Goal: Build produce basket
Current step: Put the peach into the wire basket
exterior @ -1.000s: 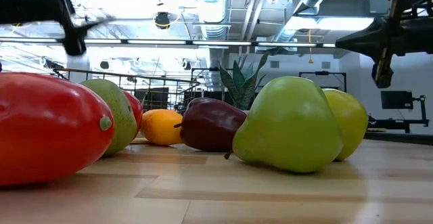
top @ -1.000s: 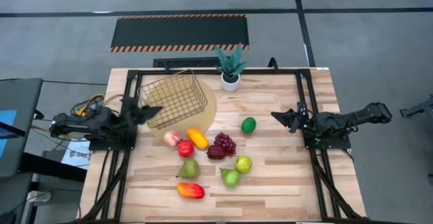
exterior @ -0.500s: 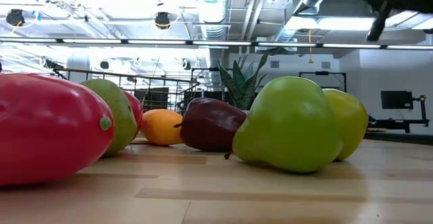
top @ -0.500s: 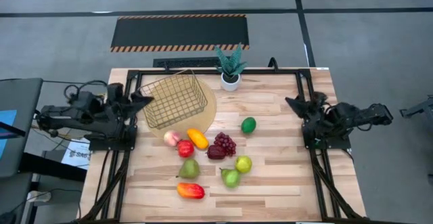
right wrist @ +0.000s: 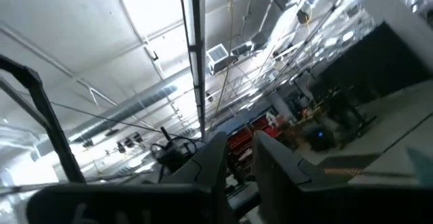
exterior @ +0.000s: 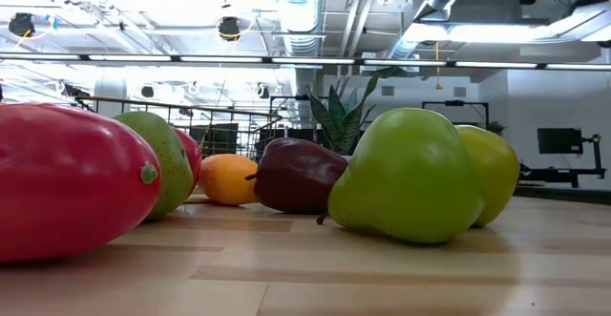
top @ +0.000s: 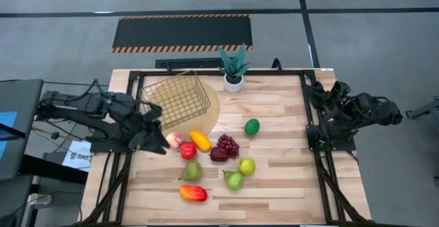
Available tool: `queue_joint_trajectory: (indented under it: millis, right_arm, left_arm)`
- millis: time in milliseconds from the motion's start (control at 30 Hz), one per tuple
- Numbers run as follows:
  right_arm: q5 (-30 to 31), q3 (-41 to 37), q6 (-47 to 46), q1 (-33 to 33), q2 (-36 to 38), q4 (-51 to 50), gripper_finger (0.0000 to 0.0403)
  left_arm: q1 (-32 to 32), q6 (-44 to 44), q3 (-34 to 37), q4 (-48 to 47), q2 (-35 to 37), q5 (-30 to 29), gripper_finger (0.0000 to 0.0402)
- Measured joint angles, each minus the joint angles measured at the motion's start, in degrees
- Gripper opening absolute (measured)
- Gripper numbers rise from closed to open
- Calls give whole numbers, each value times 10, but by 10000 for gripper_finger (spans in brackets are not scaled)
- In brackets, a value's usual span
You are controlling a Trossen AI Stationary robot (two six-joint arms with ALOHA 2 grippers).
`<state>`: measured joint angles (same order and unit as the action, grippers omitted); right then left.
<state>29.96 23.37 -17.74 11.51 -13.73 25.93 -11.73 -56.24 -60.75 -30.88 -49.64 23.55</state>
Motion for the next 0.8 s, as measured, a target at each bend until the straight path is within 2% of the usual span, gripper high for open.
queue_joint_trajectory:
  millis: [333, 533, 633, 700, 800]
  right_arm:
    - [-1, 20, 13, 1, -5, -55, 98]
    - [1, 20, 13, -4, -6, -65, 98]
    - [1, 22, 13, -4, -6, -70, 101]
    - [1, 42, 12, -4, -6, -113, 109]
    - [1, 102, 6, -3, -32, -220, 136]
  left_arm:
    - [-68, -71, -3, -7, -33, -4, 274]
    - [-83, -98, -4, -7, -35, -49, 274]
    - [-91, -119, -4, -9, -36, -54, 274]
    - [-98, -139, -4, -9, -35, -47, 274]
    - [-106, -169, -4, -9, -35, -6, 274]
